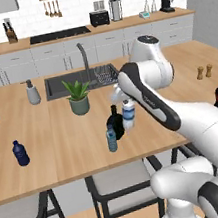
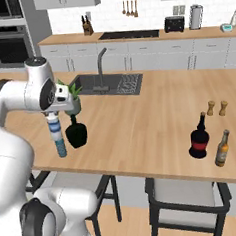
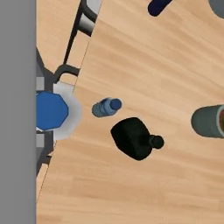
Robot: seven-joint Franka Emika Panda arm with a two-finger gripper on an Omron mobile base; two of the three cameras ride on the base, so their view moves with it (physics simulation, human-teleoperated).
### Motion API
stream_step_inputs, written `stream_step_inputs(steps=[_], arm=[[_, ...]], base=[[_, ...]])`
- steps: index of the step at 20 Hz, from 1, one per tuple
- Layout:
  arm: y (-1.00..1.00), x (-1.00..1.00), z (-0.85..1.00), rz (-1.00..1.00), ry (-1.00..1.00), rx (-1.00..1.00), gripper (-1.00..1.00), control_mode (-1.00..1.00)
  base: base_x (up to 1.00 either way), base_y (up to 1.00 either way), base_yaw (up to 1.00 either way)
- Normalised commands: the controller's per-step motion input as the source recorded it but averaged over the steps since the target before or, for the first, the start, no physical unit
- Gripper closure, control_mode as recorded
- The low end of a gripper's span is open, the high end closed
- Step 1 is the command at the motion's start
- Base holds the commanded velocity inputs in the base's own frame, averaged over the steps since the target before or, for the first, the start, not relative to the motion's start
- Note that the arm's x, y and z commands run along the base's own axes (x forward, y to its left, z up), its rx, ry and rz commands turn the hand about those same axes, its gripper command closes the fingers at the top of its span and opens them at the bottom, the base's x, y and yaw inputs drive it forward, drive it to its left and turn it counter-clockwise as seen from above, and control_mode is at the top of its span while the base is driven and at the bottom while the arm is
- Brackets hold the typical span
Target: Move the plastic bottles in the middle to the plastics group, and the glass bottles in the middle to the glass group.
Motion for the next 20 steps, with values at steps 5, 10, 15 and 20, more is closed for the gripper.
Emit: stream_step_inputs(steps=[5, 10, 15, 20], arm=[[0.94, -0.16, 0.22, 0.00, 0.00, 0.00, 1.00, -1.00], [1.00, 0.02, 0.02, 0.04, 0.00, 0.00, 1.00, -1.00], [1.00, 0.09, 0.00, 0.12, 0.01, 0.00, 1.00, -1.00], [1.00, 0.00, 0.00, 0.09, 0.00, 0.00, 1.00, -1.00]], base=[[0.00, 0.00, 0.00], [0.00, 0.00, 0.00], [0.00, 0.00, 0.00], [0.00, 0.00, 0.00]])
